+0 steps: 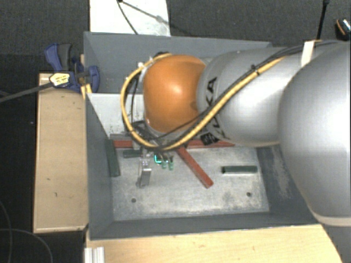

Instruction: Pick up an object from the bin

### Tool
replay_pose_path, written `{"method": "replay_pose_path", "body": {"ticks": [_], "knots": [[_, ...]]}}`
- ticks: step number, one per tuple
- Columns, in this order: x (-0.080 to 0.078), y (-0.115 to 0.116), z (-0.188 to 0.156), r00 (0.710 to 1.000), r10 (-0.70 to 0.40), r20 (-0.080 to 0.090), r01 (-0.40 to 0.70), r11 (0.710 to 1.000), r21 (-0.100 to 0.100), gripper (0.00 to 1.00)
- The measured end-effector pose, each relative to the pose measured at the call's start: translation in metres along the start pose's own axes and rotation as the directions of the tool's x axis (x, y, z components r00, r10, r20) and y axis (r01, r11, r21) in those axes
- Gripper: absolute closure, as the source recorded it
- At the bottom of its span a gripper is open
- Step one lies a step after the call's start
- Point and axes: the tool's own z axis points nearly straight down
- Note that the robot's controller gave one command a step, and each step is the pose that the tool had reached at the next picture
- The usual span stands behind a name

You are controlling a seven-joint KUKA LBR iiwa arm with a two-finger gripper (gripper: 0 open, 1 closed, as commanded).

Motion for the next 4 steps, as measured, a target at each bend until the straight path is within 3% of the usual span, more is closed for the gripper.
{"method": "replay_pose_path", "body": {"ticks": [1, 2, 3, 4], "knots": [[-0.04, -0.048, 0.048, 0.998, 0.056, 0.003, -0.056, 0.998, 0.002, 0.0], [-0.052, -0.069, 0.092, 1.0, -0.014, 0.001, 0.014, 1.0, 0.002, 0.0], [-0.046, -0.121, 0.055, 1.0, -0.024, 0.003, 0.024, 1.0, 0.002, 0.0], [-0.036, -0.186, 0.101, 0.98, -0.199, 0.004, 0.199, 0.98, 0.002, 0.0]]}}
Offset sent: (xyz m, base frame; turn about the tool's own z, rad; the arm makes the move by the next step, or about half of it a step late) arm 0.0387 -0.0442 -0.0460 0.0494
